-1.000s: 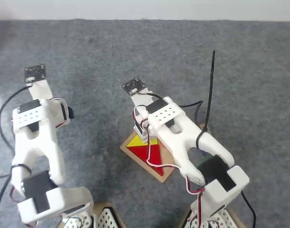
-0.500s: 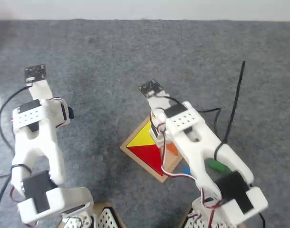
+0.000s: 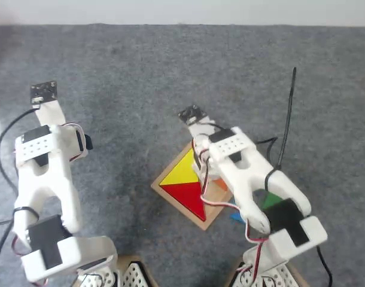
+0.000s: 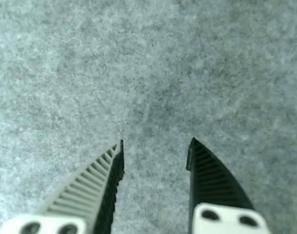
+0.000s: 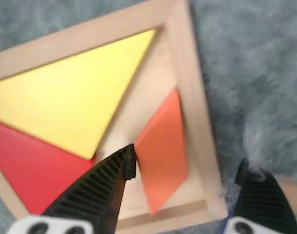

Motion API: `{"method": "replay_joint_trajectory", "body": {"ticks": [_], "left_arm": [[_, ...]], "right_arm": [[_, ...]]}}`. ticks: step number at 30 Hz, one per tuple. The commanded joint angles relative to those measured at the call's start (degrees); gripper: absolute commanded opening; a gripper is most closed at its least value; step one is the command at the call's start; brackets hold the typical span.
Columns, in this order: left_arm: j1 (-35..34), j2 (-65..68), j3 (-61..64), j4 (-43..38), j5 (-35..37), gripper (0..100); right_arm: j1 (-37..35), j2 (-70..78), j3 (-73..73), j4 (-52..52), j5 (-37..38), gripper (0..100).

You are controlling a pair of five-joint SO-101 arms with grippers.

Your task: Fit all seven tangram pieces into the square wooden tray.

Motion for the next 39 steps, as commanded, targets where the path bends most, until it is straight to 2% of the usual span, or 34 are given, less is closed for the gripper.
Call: {"method": "replay_joint_trajectory", "body": {"ticks": [1, 9, 13, 24, 29, 39], "left_arm": [[-0.62, -0.97, -0.31, -0.53, 0.53, 21], [-0.62, -0.97, -0.31, -0.70, 0.53, 21], [-0.62, -0.97, -0.31, -0.70, 0.53, 21], [-0.62, -0.97, -0.31, -0.70, 0.44, 21], [-0.62, -0.97, -0.31, -0.62, 0.44, 21], [-0.62, -0.97, -0.31, -0.62, 0.53, 21]], "right_arm": [[2.33, 2.24, -7.38, -0.31, 1.23, 32.2], [1.98, 3.30, -11.08, -0.66, 1.93, 32.2], [2.33, -3.91, -9.32, 0.31, -0.18, 32.2], [2.07, -26.95, 9.49, -1.45, 1.41, 32.2], [1.54, -23.87, 12.66, -5.67, 1.93, 32.2], [1.45, -11.30, 8.88, -7.60, 2.29, 32.2]]}}
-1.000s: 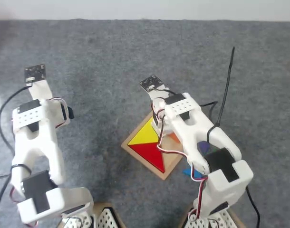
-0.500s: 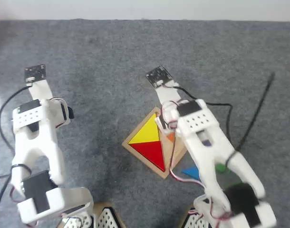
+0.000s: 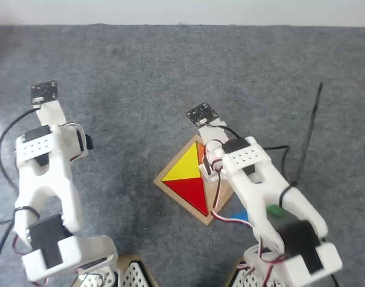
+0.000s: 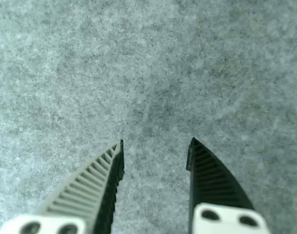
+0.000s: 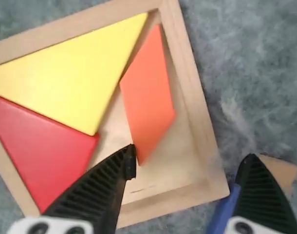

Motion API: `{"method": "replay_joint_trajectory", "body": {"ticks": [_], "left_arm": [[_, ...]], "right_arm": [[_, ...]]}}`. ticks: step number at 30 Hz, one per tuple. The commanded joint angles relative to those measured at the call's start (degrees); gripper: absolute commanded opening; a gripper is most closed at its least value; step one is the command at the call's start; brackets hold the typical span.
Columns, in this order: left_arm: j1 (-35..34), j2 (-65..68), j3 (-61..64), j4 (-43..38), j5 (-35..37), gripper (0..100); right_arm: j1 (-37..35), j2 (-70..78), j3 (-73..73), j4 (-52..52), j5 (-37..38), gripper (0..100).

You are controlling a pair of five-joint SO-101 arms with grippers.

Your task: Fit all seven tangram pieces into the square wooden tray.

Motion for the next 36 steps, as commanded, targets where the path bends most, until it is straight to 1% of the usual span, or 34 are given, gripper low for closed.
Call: {"method": "replay_joint_trajectory", "body": {"ticks": [1, 10, 13, 17, 19, 29, 32, 34, 36], "left_arm": [[-0.62, -0.97, -0.31, -0.62, 0.53, 21], [-0.62, -0.97, -0.31, -0.79, 0.53, 21], [-0.62, -0.88, -0.31, -0.88, 0.53, 21], [-0.53, -0.88, -0.31, -0.88, 0.53, 21], [-0.53, -0.88, -0.31, -0.97, 0.53, 21], [-0.44, -0.79, -0.22, -0.97, 0.53, 21], [-0.53, -0.97, 0.57, -1.05, 0.53, 21], [-0.44, -1.41, 0.75, -1.05, 0.53, 21], [-0.26, -2.11, 0.84, -1.05, 0.53, 21]], "right_arm": [[-0.40, 1.63, -5.01, -1.27, 0.70, 32.2], [-0.75, 12.53, -15.91, -0.92, 0.70, 32.2], [-0.75, 12.62, -16.53, -0.92, 0.09, 32.2], [-0.75, 5.93, -16.09, -0.75, -2.37, 32.2], [-0.75, 0.92, -15.30, 0.13, -2.46, 32.2], [-0.22, -22.29, -10.02, 12.53, -1.67, 32.2], [5.76, -26.15, -5.45, 16.66, 0.88, 32.2], [11.38, -26.59, -1.05, 16.22, 3.25, 32.2], [14.81, -25.71, 2.90, 13.14, 4.57, 32.2]]}}
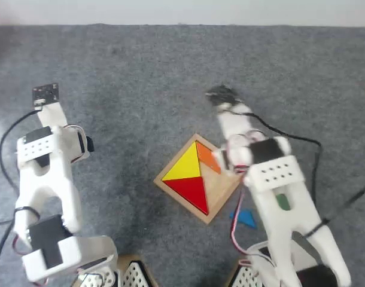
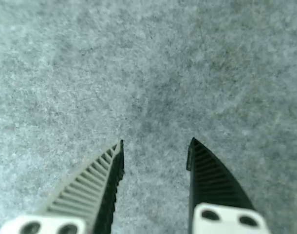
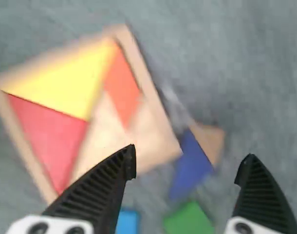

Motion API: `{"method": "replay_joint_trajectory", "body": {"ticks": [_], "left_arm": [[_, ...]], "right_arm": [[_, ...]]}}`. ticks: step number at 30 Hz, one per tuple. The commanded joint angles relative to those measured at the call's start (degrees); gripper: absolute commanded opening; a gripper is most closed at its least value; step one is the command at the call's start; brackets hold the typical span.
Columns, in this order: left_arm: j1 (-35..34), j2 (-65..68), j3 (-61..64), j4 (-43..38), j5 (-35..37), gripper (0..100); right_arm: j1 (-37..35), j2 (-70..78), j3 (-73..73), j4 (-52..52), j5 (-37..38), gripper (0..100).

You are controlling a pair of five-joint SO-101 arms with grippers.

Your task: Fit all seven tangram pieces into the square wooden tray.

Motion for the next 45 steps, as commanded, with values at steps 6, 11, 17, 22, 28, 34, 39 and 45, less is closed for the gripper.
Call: {"method": "replay_joint_trajectory", "body": {"ticks": [6, 11, 17, 22, 28, 34, 39, 45], "left_arm": [[-0.26, -2.37, 1.27, -3.08, 0.53, 21], [-0.26, -2.37, 1.54, -4.04, 0.62, 21], [-0.18, -2.37, 1.54, -3.96, 0.62, 21], [-0.18, -2.37, 1.63, -3.87, 0.62, 21], [-0.18, -2.37, 1.63, -4.22, 0.62, 21], [-0.18, -2.37, 1.63, -3.87, 0.62, 21], [-0.18, -2.37, 1.63, -3.87, 0.62, 21], [-0.26, -2.37, 1.63, -3.87, 0.62, 21]], "right_arm": [[8.92, 4.00, 6.07, -1.54, 3.78, 32.2], [7.78, 4.18, 10.90, -1.54, 5.45, 32.1], [8.57, -1.10, 15.12, -4.88, 5.89, 32.3], [12.79, 0.22, 13.98, -4.70, 7.56, 32.2], [22.37, 1.45, 14.33, -0.75, 10.46, 32.1], [22.64, 2.15, 16.44, -0.57, 13.89, 32.1], [19.03, 2.15, 16.44, -1.27, 4.48, 32.1], [11.74, 2.15, 16.79, -2.68, -6.24, 32.1]]}}
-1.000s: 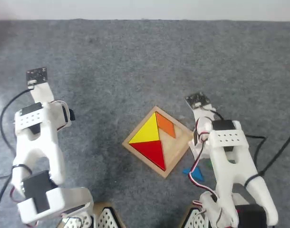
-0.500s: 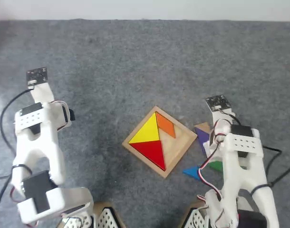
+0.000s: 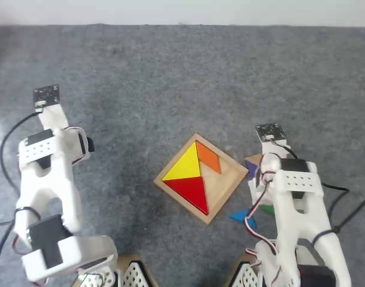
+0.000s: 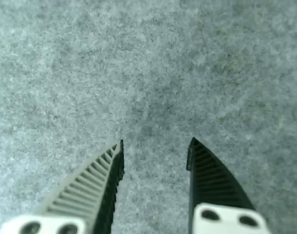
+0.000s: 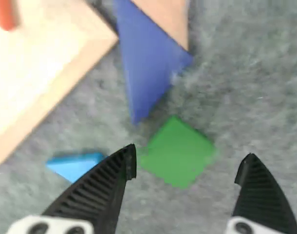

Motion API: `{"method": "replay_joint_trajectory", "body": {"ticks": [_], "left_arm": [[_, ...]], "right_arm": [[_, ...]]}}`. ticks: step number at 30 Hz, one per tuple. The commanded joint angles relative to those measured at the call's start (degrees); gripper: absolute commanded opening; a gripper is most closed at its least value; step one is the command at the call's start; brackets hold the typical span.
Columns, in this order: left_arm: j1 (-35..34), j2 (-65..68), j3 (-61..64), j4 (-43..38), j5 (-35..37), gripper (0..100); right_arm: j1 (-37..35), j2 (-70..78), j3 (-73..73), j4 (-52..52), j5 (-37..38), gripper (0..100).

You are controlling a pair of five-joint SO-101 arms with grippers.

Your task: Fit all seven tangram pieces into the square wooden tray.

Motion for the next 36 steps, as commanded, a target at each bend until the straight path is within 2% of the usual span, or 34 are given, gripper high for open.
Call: {"method": "replay_joint_trajectory", "body": {"ticks": [1, 3, 8, 13, 16, 19, 24, 28, 33, 36], "left_arm": [[-0.35, -2.29, -0.31, -0.70, 0.62, 21], [-0.44, -2.29, -0.31, -0.70, 0.62, 21], [-0.35, -2.37, -0.31, -0.70, 0.62, 21], [-0.35, -2.37, -0.31, -0.62, 0.62, 21], [-0.44, -2.37, -0.31, -0.62, 0.62, 21], [-0.44, -2.37, -0.31, -0.62, 0.62, 21], [-0.35, -2.37, -0.31, -0.62, 0.62, 21], [-0.26, -2.37, -0.31, -0.70, 0.62, 21], [-0.26, -2.37, -0.31, -0.70, 0.62, 21], [-0.26, -2.37, -0.31, -0.79, 0.62, 21]], "right_arm": [[-2.95, 0.84, -0.35, -1.10, -6.77, 32.1], [-1.36, 0.84, 0.62, -1.71, -9.05, 32.1], [4.70, 0.92, 5.71, -7.60, -8.53, 32.1], [4.88, 0.84, 7.03, -10.07, -8.44, 31.0], [5.23, 0.84, 7.12, -10.15, -8.18, 17.3], [5.23, 0.22, 7.12, -10.24, -3.16, 0.8], [7.87, 0.13, 5.01, -9.71, 0.18, 0.5], [11.38, 0.04, -1.41, -6.64, 6.86, 0.8], [7.34, -2.68, -15.56, 3.82, 7.65, 0.8], [-2.77, -5.76, -19.96, 5.85, 8.26, 0.7]]}}
